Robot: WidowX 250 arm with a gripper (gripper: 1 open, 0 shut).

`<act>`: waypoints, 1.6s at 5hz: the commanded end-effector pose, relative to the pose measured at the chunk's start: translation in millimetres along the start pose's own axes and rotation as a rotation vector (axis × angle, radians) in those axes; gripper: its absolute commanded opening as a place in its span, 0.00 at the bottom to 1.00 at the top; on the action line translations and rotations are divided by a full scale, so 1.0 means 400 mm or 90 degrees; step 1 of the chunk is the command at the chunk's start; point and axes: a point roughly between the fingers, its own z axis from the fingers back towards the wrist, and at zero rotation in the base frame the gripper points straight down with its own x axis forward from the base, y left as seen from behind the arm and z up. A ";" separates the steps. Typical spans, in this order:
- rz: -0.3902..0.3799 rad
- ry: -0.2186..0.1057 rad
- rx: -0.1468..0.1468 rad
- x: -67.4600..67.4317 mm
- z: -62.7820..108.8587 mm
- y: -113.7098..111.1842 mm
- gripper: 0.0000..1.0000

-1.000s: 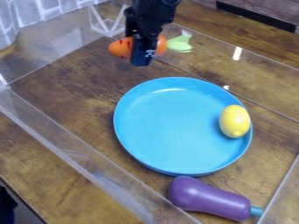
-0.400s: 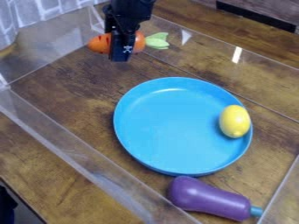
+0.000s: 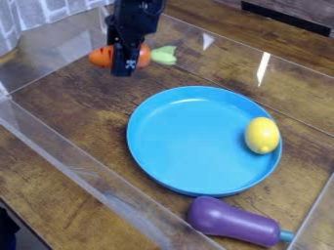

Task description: Remove the carrot from the blue tray and put it on the table

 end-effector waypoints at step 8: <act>0.034 0.030 0.008 -0.073 -0.084 0.089 1.00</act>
